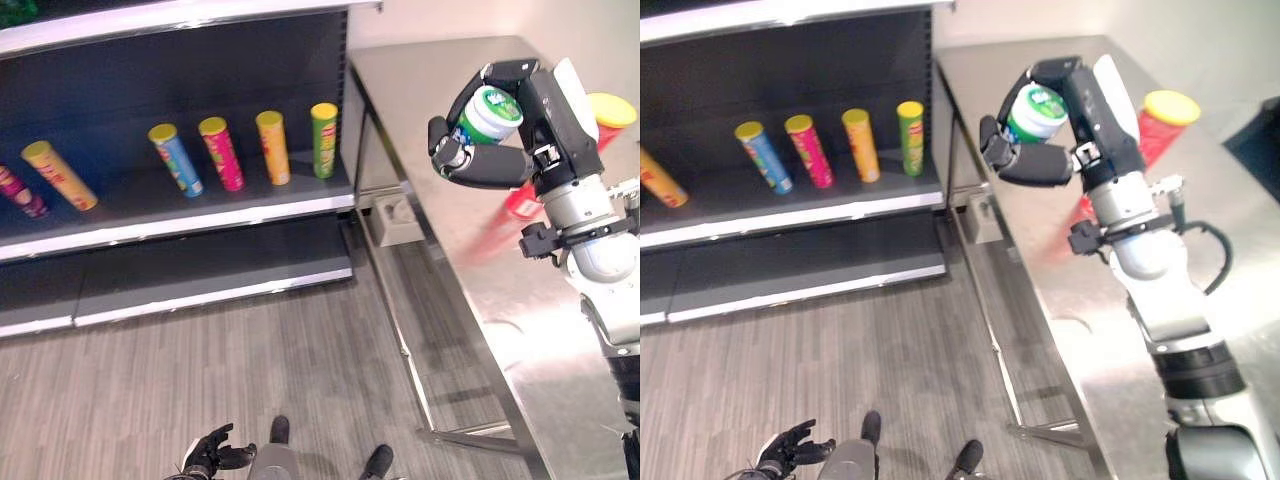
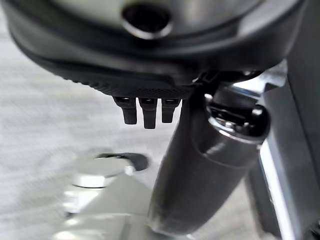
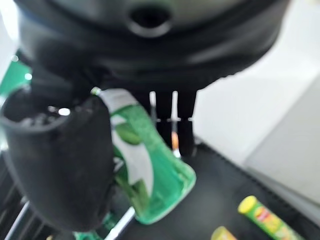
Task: Put the goods on the table back onto the shelves and tidy them up.
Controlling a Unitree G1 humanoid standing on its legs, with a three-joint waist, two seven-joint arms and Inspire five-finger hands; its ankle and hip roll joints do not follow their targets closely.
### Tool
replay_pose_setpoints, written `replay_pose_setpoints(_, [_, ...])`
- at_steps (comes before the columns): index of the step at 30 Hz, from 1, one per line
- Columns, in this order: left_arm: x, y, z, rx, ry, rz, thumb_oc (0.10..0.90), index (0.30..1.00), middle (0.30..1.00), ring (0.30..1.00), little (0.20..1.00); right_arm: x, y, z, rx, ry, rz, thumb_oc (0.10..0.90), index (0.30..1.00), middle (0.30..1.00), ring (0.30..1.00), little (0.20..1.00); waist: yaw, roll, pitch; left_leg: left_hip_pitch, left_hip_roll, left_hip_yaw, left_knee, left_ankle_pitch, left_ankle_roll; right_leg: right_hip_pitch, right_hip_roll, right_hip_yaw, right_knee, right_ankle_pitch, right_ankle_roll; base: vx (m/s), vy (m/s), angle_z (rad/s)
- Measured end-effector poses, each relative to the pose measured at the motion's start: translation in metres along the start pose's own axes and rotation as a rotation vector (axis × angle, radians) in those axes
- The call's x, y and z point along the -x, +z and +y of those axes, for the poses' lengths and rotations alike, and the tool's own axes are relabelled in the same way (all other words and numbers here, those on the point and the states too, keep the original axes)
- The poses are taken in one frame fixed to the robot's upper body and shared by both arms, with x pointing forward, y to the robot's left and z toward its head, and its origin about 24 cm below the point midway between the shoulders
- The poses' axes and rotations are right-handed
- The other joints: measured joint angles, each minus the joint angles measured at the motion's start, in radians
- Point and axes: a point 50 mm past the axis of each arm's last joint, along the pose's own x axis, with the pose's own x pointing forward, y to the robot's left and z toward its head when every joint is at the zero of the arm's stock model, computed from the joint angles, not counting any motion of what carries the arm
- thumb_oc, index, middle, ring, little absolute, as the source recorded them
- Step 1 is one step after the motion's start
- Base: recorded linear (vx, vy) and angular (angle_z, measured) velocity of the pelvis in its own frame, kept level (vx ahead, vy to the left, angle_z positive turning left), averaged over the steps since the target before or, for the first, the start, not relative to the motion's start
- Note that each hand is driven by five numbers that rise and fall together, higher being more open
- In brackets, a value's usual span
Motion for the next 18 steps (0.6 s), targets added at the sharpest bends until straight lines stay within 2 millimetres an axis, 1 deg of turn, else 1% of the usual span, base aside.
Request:
replay_pose_setpoints(1, [0.001, -0.005, 0.002, -0.002, 0.006, 0.021, 0.800, 0.900, 0.900, 0.900, 0.900, 0.000, 0.000, -0.001, 0.008, -0.003, -0.001, 0.400, 0.300, 0.300, 0.300, 0.300, 0.001, 0.003, -0.001, 0.016, 0.017, 0.005, -0.042, 0.003, -0.004, 0.004, -0.009, 0.003, 0.000, 0.003, 0.015, 0.12, 0.372, 0.19])
replay_pose_setpoints(2, [0.002, -0.010, 0.001, -0.005, 0.004, 0.039, 0.800, 0.900, 0.900, 0.900, 0.900, 0.000, 0.001, -0.002, 0.024, -0.010, -0.004, 0.400, 0.300, 0.300, 0.300, 0.300, -0.007, 0.005, -0.003, 0.027, 0.013, 0.009, -0.047, 0.004, -0.003, 0.009, -0.024, 0.002, 0.000, 0.010, 0.031, 0.13, 0.392, 0.01])
replay_pose_setpoints(3, [0.003, -0.015, -0.003, -0.004, -0.004, 0.055, 0.800, 0.900, 0.900, 0.900, 0.900, 0.000, 0.001, -0.004, 0.036, -0.024, -0.005, 0.400, 0.300, 0.300, 0.300, 0.300, -0.017, 0.012, -0.006, 0.033, -0.006, 0.009, -0.047, 0.007, 0.004, 0.017, -0.045, 0.000, 0.001, 0.022, 0.051, 0.12, 0.391, 0.05])
replay_pose_setpoints(4, [0.003, -0.016, -0.005, -0.013, -0.012, 0.063, 0.800, 0.900, 0.900, 0.900, 0.900, 0.003, 0.001, -0.009, 0.044, -0.049, -0.002, 0.400, 0.300, 0.300, 0.300, 0.300, -0.025, 0.013, -0.007, 0.045, -0.035, 0.000, -0.046, 0.067, 0.023, 0.025, -0.074, 0.003, 0.008, 0.034, 0.075, 0.10, 0.382, 0.06])
replay_pose_setpoints(5, [0.003, -0.014, 0.000, -0.045, -0.003, 0.055, 0.800, 0.900, 0.900, 0.900, 0.900, 0.004, -0.001, -0.008, 0.031, -0.077, 0.005, 0.400, 0.300, 0.300, 0.300, 0.300, -0.032, -0.031, -0.008, 0.048, -0.107, 0.006, -0.041, 0.079, 0.055, 0.026, -0.140, 0.007, 0.008, 0.053, 0.097, 0.09, 0.376, 0.16])
replay_pose_setpoints(6, [0.002, -0.008, 0.005, -0.065, 0.005, 0.038, 0.800, 0.900, 0.900, 0.900, 0.900, 0.003, -0.001, -0.009, 0.031, -0.092, 0.003, 0.400, 0.300, 0.300, 0.300, 0.300, -0.041, -0.062, -0.009, 0.047, -0.167, 0.008, -0.041, 0.075, 0.087, 0.029, -0.199, 0.008, 0.008, 0.073, 0.099, 0.06, 0.360, 0.28])
replay_pose_setpoints(7, [0.000, 0.001, 0.008, -0.071, 0.012, 0.011, 0.800, 0.900, 0.900, 0.900, 0.900, 0.003, 0.000, -0.009, 0.029, -0.103, -0.001, 0.400, 0.300, 0.300, 0.300, 0.300, -0.041, -0.079, -0.013, 0.045, -0.213, 0.011, -0.040, 0.073, 0.113, 0.030, -0.243, 0.011, 0.011, 0.093, 0.078, 0.03, 0.335, 0.40])
replay_pose_setpoints(8, [-0.003, 0.015, 0.009, -0.077, 0.013, -0.034, 0.800, 0.900, 0.900, 0.900, 0.900, 0.003, 0.001, -0.008, 0.020, -0.113, -0.004, 0.400, 0.300, 0.300, 0.300, 0.300, -0.037, -0.082, -0.015, 0.046, -0.248, 0.010, -0.040, 0.068, 0.139, 0.026, -0.281, 0.013, 0.029, 0.132, 0.067, 0.03, 0.403, 0.25])
replay_pose_setpoints(9, [-0.004, 0.028, 0.011, -0.094, 0.012, -0.079, 0.800, 0.900, 0.900, 0.900, 0.900, 0.002, 0.001, -0.007, 0.019, -0.115, -0.004, 0.400, 0.300, 0.300, 0.300, 0.300, -0.022, -0.080, -0.015, 0.048, -0.264, 0.016, -0.040, 0.062, 0.157, 0.009, -0.302, 0.028, 0.051, 0.168, 0.058, 0.04, 0.357, 0.03])
replay_pose_setpoints(10, [-0.004, 0.037, 0.015, -0.108, 0.020, -0.112, 0.800, 0.900, 0.900, 0.900, 0.900, 0.000, 0.001, -0.007, 0.021, -0.114, -0.008, 0.400, 0.300, 0.300, 0.300, 0.300, 0.000, -0.080, -0.015, 0.053, -0.283, 0.030, -0.040, 0.049, 0.177, -0.014, -0.318, 0.039, 0.084, 0.197, 0.059, 0.07, 0.316, -0.15])
replay_pose_setpoints(11, [-0.004, 0.044, 0.021, -0.118, 0.032, -0.134, 0.800, 0.900, 0.900, 0.900, 0.900, -0.001, 0.001, -0.005, 0.026, -0.106, -0.006, 0.400, 0.300, 0.300, 0.300, 0.300, 0.014, -0.080, -0.015, 0.061, -0.285, 0.034, -0.039, 0.044, 0.184, -0.032, -0.340, 0.036, 0.146, 0.209, 0.059, 0.08, 0.194, 0.09])
replay_pose_setpoints(12, [-0.004, 0.047, 0.025, -0.125, 0.045, -0.139, 0.800, 0.900, 0.900, 0.900, 0.900, -0.001, 0.000, -0.004, 0.029, -0.105, -0.001, 0.400, 0.300, 0.300, 0.300, 0.300, 0.006, -0.080, -0.015, 0.070, -0.297, 0.028, -0.039, 0.043, 0.196, -0.034, -0.361, 0.037, 0.200, 0.213, 0.055, 0.09, 0.187, 0.37])
replay_pose_setpoints(13, [-0.004, 0.049, 0.027, -0.132, 0.053, -0.147, 0.800, 0.900, 0.900, 0.900, 0.900, -0.001, 0.000, -0.005, 0.038, -0.104, 0.003, 0.400, 0.300, 0.300, 0.300, 0.300, -0.007, -0.074, -0.014, 0.084, -0.293, 0.006, -0.039, 0.033, 0.218, -0.049, -0.368, 0.073, 0.263, 0.200, 0.063, 0.06, 0.121, 0.67])
replay_pose_setpoints(14, [-0.005, 0.054, 0.030, -0.136, 0.065, -0.161, 0.800, 0.900, 0.900, 0.900, 0.900, -0.001, 0.001, -0.008, 0.057, -0.099, 0.000, 0.400, 0.300, 0.300, 0.300, 0.300, -0.015, -0.062, -0.010, 0.098, -0.280, -0.023, -0.039, 0.026, 0.231, -0.072, -0.323, 0.183, 0.321, 0.058, 0.114, 0.07, 0.090, 0.73])
replay_pose_setpoints(15, [-0.005, 0.055, 0.033, -0.141, 0.076, -0.158, 0.800, 0.900, 0.900, 0.900, 0.900, -0.002, 0.004, -0.017, 0.103, -0.090, -0.011, 0.400, 0.300, 0.300, 0.300, 0.300, -0.016, -0.054, -0.006, 0.113, -0.262, -0.046, -0.039, 0.023, 0.236, -0.094, -0.220, 0.283, 0.315, -0.041, 0.143, 0.09, 0.049, 0.67])
replay_pose_setpoints(16, [-0.004, 0.050, 0.036, -0.152, 0.078, -0.142, 0.800, 0.900, 0.900, 0.900, 0.900, -0.005, 0.008, -0.021, 0.110, -0.098, -0.027, 0.400, 0.300, 0.300, 0.300, 0.300, -0.015, -0.065, -0.010, 0.129, -0.272, -0.051, -0.039, 0.012, 0.244, -0.109, -0.167, 0.282, 0.267, -0.040, 0.137, 0.16, 0.045, 0.43])
replay_pose_setpoints(17, [-0.003, 0.041, 0.032, -0.149, 0.065, -0.120, 0.800, 0.900, 0.900, 0.900, 0.900, -0.013, 0.014, -0.026, 0.094, -0.109, -0.065, 0.400, 0.300, 0.300, 0.300, 0.300, -0.019, -0.069, -0.010, 0.138, -0.278, -0.067, -0.039, 0.002, 0.257, -0.142, -0.101, 0.287, 0.226, -0.054, 0.111, 0.14, 0.008, 0.24])
replay_pose_setpoints(18, [-0.002, 0.036, 0.030, -0.143, 0.063, -0.105, 0.800, 0.900, 0.900, 0.900, 0.900, -0.020, 0.018, -0.032, 0.091, -0.122, -0.081, 0.400, 0.300, 0.300, 0.300, 0.300, -0.030, -0.067, -0.009, 0.138, -0.272, -0.077, -0.039, -0.007, 0.268, -0.175, -0.036, 0.299, 0.202, -0.048, 0.072, 0.17, -0.019, 0.36])
